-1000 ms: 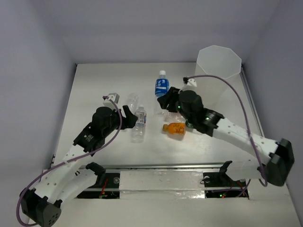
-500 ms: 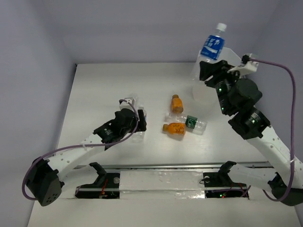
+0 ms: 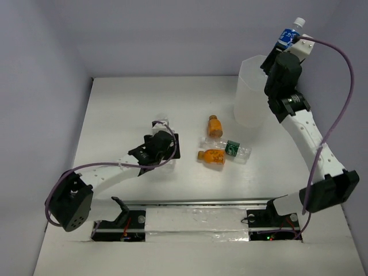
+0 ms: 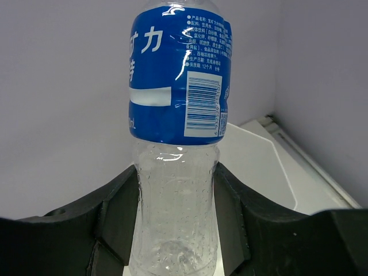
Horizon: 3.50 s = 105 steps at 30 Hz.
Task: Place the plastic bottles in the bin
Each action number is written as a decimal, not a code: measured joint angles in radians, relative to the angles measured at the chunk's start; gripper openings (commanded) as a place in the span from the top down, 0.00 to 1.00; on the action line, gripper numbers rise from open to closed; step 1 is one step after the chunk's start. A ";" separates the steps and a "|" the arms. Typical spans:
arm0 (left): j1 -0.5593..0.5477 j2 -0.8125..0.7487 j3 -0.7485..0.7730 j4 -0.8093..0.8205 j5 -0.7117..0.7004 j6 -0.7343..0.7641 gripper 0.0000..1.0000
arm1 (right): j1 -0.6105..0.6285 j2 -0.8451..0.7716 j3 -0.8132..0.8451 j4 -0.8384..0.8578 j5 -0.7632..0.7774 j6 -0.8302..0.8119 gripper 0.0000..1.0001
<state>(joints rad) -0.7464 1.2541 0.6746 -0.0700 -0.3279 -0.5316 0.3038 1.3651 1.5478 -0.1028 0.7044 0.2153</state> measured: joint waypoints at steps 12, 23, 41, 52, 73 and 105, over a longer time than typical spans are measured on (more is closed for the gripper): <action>0.000 0.073 0.008 0.059 -0.051 0.034 0.20 | -0.095 0.215 0.043 -0.020 -0.018 -0.032 0.53; 0.000 0.159 0.050 0.108 -0.058 0.060 0.27 | -0.095 0.218 0.021 -0.016 -0.025 -0.008 0.20; -0.037 0.219 0.061 0.126 -0.081 0.062 0.66 | -0.095 -0.135 -0.192 0.000 -0.156 0.130 0.18; -0.129 -0.042 0.168 0.060 -0.043 0.050 0.67 | -0.095 -0.518 -0.521 0.054 -0.328 0.247 0.72; -0.129 0.300 0.887 0.541 0.219 0.178 0.67 | -0.095 -0.912 -0.907 -0.002 -0.700 0.370 0.85; -0.129 1.225 1.791 0.658 0.243 0.265 0.25 | 0.005 -0.946 -1.008 -0.024 -0.869 0.370 0.85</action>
<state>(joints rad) -0.8753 2.4790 2.4660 0.5884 -0.0845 -0.2665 0.3084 0.4194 0.5396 -0.1265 -0.1650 0.5854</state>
